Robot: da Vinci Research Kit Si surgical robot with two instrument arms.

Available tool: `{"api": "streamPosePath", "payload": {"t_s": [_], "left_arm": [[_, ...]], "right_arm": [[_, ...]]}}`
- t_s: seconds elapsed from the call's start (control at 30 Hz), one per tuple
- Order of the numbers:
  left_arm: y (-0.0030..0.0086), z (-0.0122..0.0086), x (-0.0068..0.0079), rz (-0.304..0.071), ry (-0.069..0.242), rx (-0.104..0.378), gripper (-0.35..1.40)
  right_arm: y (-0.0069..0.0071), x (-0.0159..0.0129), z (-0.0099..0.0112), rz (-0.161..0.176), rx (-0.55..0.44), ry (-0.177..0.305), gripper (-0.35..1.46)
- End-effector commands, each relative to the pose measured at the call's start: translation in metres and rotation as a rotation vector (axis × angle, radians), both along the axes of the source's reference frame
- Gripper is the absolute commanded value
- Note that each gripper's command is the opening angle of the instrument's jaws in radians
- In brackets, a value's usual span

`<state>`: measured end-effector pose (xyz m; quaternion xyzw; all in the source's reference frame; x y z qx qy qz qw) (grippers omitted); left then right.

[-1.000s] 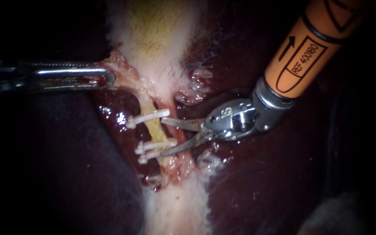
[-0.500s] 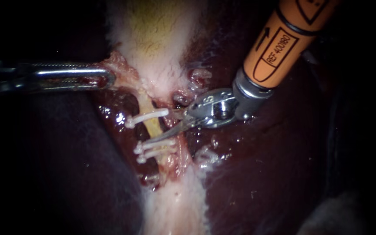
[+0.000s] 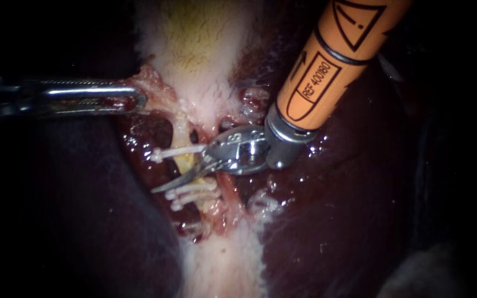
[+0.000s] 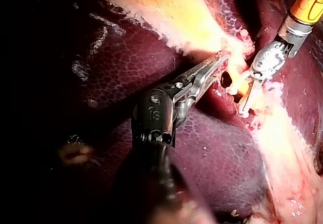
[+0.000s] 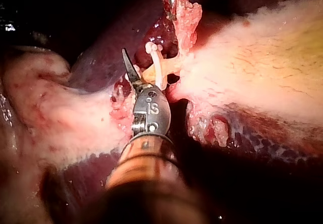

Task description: Go to the cutting position left tube

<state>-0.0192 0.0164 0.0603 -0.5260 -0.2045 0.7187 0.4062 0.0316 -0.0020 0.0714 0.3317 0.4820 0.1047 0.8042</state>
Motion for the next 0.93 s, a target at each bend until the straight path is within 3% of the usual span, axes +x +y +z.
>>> {"api": "streamPosePath", "payload": {"t_s": [0.03, 0.3, 0.57, 0.93], "left_arm": [[0.0, 0.0001, 0.0, 0.001, 0.0, 0.0, -0.35], [0.0001, 0.0001, 0.0001, 0.001, -0.001, 0.001, -0.35], [0.0001, 0.0001, 0.0001, 0.001, -0.001, 0.001, -0.35], [0.0001, 0.0001, 0.0001, 0.001, -0.001, 0.001, -0.35]], "right_arm": [[-0.0001, 0.0, -0.0003, 0.003, 0.006, 0.005, 1.43], [-0.0014, 0.0006, -0.0026, 0.038, 0.051, 0.068, 1.43], [-0.0017, 0.0011, -0.0035, 0.024, 0.079, 0.098, 1.43], [-0.0016, 0.0011, -0.0034, 0.011, 0.089, 0.101, 1.43]]}}
